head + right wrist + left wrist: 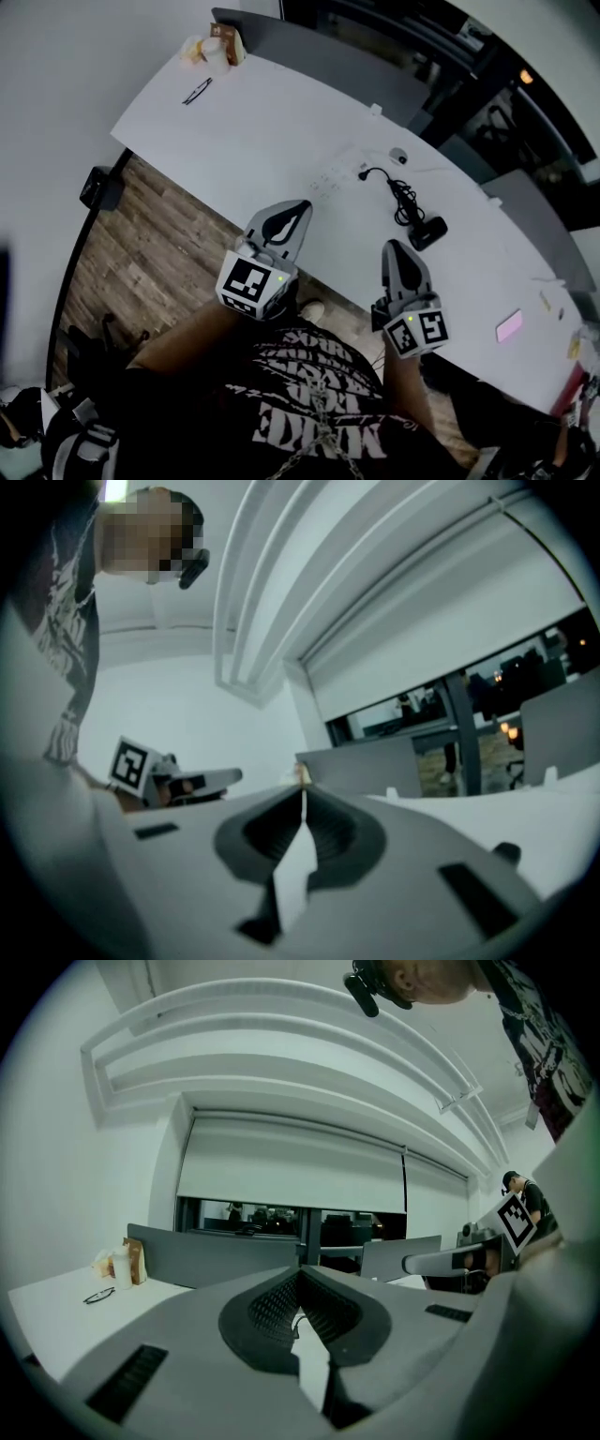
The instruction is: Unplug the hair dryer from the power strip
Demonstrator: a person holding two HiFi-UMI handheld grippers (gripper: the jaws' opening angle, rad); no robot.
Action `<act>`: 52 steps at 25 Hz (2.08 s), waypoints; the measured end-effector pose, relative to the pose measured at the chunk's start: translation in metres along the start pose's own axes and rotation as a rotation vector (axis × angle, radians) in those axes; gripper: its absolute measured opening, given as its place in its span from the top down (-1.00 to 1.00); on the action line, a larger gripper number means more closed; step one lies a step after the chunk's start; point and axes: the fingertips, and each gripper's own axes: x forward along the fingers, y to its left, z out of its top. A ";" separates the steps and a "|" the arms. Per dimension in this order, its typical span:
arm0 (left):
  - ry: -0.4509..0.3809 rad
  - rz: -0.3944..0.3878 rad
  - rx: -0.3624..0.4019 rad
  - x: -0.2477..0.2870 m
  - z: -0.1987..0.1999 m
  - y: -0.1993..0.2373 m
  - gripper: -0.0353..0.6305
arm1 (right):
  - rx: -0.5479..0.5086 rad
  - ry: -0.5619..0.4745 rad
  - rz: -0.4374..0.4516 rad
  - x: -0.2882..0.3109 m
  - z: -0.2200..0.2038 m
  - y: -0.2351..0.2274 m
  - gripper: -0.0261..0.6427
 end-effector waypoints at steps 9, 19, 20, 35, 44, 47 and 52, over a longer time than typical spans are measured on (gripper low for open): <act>0.085 -0.046 -0.045 0.062 -0.039 0.045 0.82 | 0.017 0.119 -0.025 0.077 -0.029 -0.034 0.82; 0.181 -0.154 -0.052 0.141 -0.114 0.058 0.82 | 0.074 0.273 -0.090 0.161 -0.106 -0.111 0.82; 0.195 -0.160 -0.052 0.149 -0.124 0.059 0.82 | 0.078 0.293 -0.092 0.167 -0.117 -0.119 0.82; 0.492 -0.335 -0.101 0.210 -0.251 0.033 0.82 | 0.296 0.396 -0.170 0.236 -0.183 -0.198 0.36; 0.628 -0.392 0.108 0.211 -0.268 0.016 0.82 | 0.309 0.185 -0.040 0.253 -0.140 -0.180 0.70; 0.661 -0.399 0.118 0.212 -0.271 0.016 0.82 | 0.251 0.212 -0.020 0.261 -0.147 -0.177 0.70; 0.671 -0.407 0.119 0.213 -0.271 0.015 0.82 | 0.153 0.254 -0.030 0.272 -0.159 -0.179 0.70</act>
